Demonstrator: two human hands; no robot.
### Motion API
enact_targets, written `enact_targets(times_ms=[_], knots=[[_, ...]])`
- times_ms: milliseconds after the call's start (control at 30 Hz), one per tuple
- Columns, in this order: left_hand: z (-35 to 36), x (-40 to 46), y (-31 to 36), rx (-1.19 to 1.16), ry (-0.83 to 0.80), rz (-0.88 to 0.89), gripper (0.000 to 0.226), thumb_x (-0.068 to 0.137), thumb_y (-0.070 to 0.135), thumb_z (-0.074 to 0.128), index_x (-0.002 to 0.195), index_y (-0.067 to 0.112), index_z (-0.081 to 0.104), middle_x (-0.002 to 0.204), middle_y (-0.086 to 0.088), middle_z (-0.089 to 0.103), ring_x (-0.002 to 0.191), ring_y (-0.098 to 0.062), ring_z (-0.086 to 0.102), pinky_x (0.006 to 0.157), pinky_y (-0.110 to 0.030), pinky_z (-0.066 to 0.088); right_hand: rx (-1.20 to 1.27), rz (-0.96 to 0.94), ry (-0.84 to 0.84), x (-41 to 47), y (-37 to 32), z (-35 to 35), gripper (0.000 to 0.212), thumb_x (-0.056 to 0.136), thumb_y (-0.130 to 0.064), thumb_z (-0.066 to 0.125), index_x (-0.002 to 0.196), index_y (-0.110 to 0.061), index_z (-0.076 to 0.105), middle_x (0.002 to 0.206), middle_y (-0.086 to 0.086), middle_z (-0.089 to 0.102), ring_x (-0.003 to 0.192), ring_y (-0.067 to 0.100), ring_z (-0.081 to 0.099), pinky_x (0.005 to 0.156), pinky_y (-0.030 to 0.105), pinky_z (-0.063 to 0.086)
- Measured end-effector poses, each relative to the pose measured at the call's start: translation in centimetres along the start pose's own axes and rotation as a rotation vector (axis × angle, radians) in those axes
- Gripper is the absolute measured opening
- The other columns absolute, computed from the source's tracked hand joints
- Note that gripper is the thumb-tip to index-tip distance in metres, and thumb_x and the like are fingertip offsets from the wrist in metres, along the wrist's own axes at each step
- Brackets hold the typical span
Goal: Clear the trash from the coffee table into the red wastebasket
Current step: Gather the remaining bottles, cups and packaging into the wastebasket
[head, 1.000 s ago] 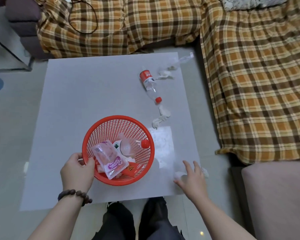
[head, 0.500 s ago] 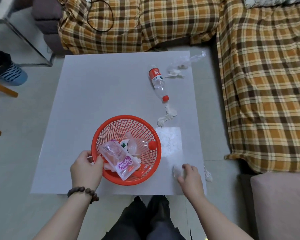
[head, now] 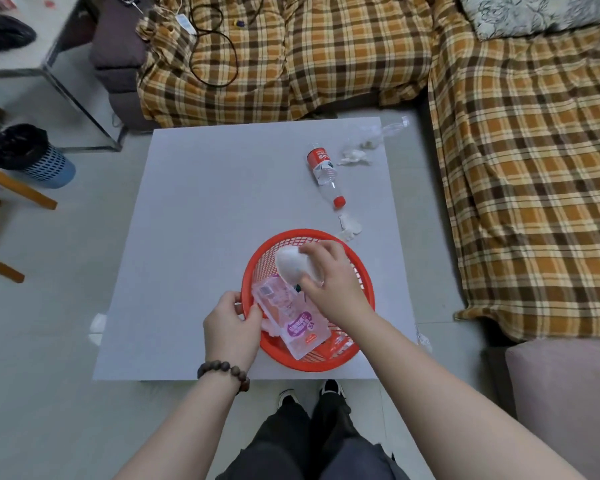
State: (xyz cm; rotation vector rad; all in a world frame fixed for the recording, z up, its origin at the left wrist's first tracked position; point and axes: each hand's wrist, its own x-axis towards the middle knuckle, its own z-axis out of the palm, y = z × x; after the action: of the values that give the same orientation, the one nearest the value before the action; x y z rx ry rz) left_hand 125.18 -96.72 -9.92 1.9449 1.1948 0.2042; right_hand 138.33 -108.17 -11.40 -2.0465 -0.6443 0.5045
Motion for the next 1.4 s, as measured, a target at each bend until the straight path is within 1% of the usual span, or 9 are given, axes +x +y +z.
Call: enact_targets(times_ms=[167,333,467,567,667,800,1033,1133,1400], knots=[[-0.9,-1.1,0.6,-0.062,-0.057,0.062,0.013,0.084,0.016,0.062,0.077,0.027,0.059,0.075,0.008,0.066,0.06,0.01,0.061,0.041,-0.008,0.041,-0.255,0.08,-0.152,-1.1,0.1,1.2,0.043,0.092,-0.024,0.049,0.135,-0.025,0.046,0.149,0.006,0.034,0.135,0.027,0.032,0.11,0.045,0.032],[-1.7,-1.1,0.7,-0.061,-0.026,0.064,0.017,0.083,0.017,0.063,0.074,0.031,0.057,0.074,0.012,0.064,0.066,0.002,0.061,0.05,-0.017,0.042,-0.306,0.016,0.121,-2.9,-0.8,-0.6,0.045,0.09,-0.03,0.055,0.134,-0.023,0.047,0.149,0.008,0.033,0.137,0.025,0.029,0.112,0.045,0.03],[-1.3,-0.8,1.6,-0.064,-0.025,0.056,0.019,0.082,0.017,0.064,0.072,0.031,0.056,0.069,0.013,0.063,0.058,0.002,0.06,0.046,-0.014,0.039,-0.188,0.242,0.346,-6.0,1.5,-4.1,0.05,0.089,-0.028,0.056,0.136,-0.018,0.041,0.147,0.011,0.032,0.136,0.025,0.029,0.111,0.039,0.027],[-0.2,-1.5,2.7,-0.095,-0.022,0.049,0.01,0.082,0.02,0.065,0.076,0.025,0.058,0.067,0.012,0.062,0.054,0.006,0.061,0.04,-0.007,0.036,-0.073,0.455,0.268,-8.5,4.0,-5.8,0.06,0.089,-0.025,0.057,0.142,-0.018,0.03,0.145,0.008,0.036,0.131,0.024,0.039,0.105,0.037,0.035],[1.7,-2.8,4.1,-0.117,-0.023,0.044,0.004,0.083,0.021,0.065,0.082,0.021,0.061,0.07,0.011,0.063,0.059,-0.003,0.064,0.043,-0.014,0.04,0.207,0.576,0.213,-9.6,5.4,-7.1,0.058,0.087,-0.017,0.058,0.139,-0.026,0.032,0.123,-0.001,0.057,0.102,0.015,0.061,0.069,0.019,0.051],[5.7,-5.1,6.8,-0.124,-0.019,0.076,0.005,0.083,0.02,0.065,0.08,0.019,0.062,0.069,0.009,0.065,0.054,0.01,0.06,0.036,-0.005,0.036,0.251,0.569,0.273,-10.1,8.1,-10.6,0.048,0.08,-0.008,0.055,0.121,-0.032,0.049,0.095,-0.015,0.065,0.091,0.009,0.063,0.061,0.01,0.04],[17.6,-10.8,14.2,-0.112,0.039,0.087,0.013,0.086,0.02,0.06,0.075,0.024,0.06,0.068,0.008,0.064,0.063,-0.009,0.062,0.049,-0.021,0.044,0.149,0.444,0.228,-10.9,15.2,-24.2,0.053,0.08,-0.004,0.047,0.124,-0.033,0.049,0.088,-0.021,0.063,0.08,0.001,0.059,0.071,0.022,0.045],[22.1,-13.7,16.9,-0.109,0.064,0.06,0.018,0.086,0.019,0.058,0.07,0.027,0.057,0.068,0.006,0.064,0.064,-0.013,0.062,0.051,-0.026,0.046,0.112,0.431,0.181,-11.0,17.7,-30.2,0.056,0.081,-0.003,0.046,0.13,-0.03,0.045,0.096,-0.008,0.068,0.08,0.012,0.061,0.075,0.028,0.049],[27.1,-15.6,20.7,-0.126,0.184,-0.036,0.012,0.088,0.019,0.058,0.078,0.023,0.058,0.069,0.008,0.062,0.065,-0.017,0.064,0.051,-0.025,0.047,0.146,0.353,0.053,-7.7,20.6,-36.5,0.059,0.082,-0.002,0.043,0.13,-0.036,0.043,0.088,-0.014,0.066,0.076,0.006,0.062,0.068,0.023,0.052]])
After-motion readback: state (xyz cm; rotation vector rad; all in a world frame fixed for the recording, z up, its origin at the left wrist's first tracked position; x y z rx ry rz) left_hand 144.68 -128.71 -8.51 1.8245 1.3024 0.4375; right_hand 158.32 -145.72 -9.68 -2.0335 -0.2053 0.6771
